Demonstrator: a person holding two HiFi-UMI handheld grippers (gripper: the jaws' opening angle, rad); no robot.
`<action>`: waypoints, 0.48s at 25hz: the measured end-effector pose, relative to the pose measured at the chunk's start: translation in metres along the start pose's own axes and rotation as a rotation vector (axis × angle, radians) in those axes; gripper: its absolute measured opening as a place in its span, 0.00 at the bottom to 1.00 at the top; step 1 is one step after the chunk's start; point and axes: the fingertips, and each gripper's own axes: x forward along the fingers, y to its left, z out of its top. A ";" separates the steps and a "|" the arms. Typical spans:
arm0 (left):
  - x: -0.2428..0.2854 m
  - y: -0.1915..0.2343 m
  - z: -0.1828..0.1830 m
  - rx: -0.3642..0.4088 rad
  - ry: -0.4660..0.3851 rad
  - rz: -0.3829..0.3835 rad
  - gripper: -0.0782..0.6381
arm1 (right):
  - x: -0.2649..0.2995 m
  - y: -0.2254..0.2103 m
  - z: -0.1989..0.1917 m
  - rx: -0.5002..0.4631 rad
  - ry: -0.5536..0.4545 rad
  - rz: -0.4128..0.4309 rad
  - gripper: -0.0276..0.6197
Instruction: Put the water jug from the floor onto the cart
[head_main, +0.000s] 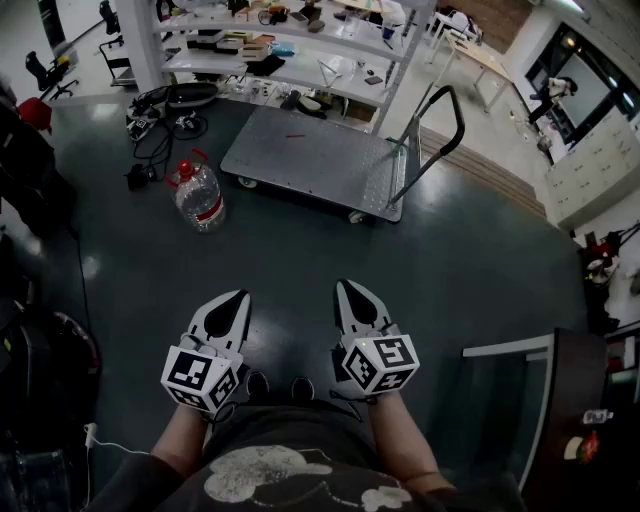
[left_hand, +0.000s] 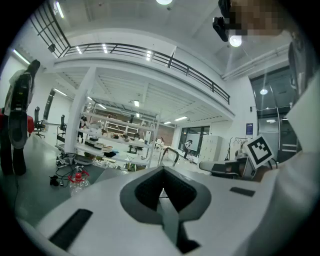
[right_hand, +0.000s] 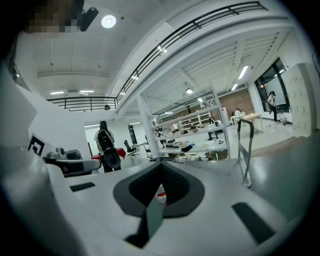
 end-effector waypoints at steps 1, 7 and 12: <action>0.001 -0.001 0.002 -0.002 -0.006 -0.001 0.12 | 0.001 0.000 0.001 0.002 0.003 0.001 0.03; 0.003 -0.011 0.005 0.006 -0.023 -0.015 0.12 | 0.000 -0.001 0.001 -0.014 0.022 0.010 0.03; 0.000 -0.010 0.001 0.000 -0.016 -0.017 0.12 | 0.002 0.004 -0.004 -0.022 0.030 0.023 0.03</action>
